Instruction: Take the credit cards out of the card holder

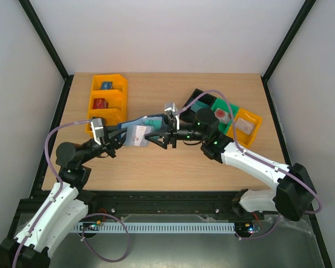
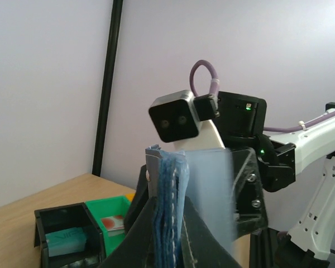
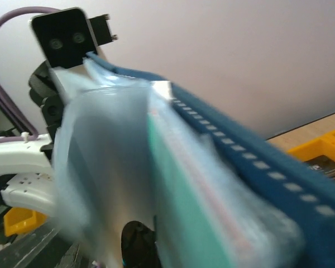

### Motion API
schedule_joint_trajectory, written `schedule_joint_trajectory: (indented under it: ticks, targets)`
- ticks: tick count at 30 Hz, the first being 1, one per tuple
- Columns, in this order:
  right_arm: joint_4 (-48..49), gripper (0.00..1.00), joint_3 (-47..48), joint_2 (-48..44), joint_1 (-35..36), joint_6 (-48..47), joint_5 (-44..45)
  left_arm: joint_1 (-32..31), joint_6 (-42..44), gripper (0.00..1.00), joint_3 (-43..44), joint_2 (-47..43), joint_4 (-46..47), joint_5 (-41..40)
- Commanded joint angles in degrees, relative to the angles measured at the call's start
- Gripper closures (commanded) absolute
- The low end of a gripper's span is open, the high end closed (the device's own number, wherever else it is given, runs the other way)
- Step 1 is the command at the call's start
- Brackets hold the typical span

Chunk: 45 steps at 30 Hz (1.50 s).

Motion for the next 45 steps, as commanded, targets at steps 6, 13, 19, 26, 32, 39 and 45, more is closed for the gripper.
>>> schedule_joint_trajectory:
  ticks: [6, 13, 19, 26, 32, 39, 45]
  targets:
    - [1.07, 0.62, 1.65, -2.21, 0.42, -0.13, -3.79, 0.11, -1.38, 0.98, -0.91, -0.22, 1.79, -2.06]
    - [-1.16, 0.94, 2.94, -1.55, 0.44, -0.32, -3.11, 0.28, -2.87, 0.98, -0.96, -0.15, 0.91, -3.72]
    - [-8.81, 0.98, 4.70, -1.89, 0.40, -1.66, 4.28, 1.03, -4.57, 0.77, -1.84, -0.45, -4.87, -12.87]
    - [-39.69, 0.98, 18.21, 8.10, 0.90, 3.41, 45.29, 3.31, 1.94, 0.26, -3.12, -2.50, -15.72, -24.78]
    - [-59.52, 0.98, 28.97, 22.53, 6.83, 4.76, 61.80, 4.56, -0.58, 0.27, -4.65, -4.13, -18.21, -22.95]
    - [-66.81, 0.98, 39.84, 33.47, 11.15, 4.84, 63.44, 3.64, -11.57, 0.58, -8.69, -2.64, -18.69, -18.50]
    - [-68.07, 0.98, 44.59, 35.94, 11.58, 2.08, 57.05, 1.09, -15.57, 0.70, -11.59, -1.74, -16.11, -17.72]
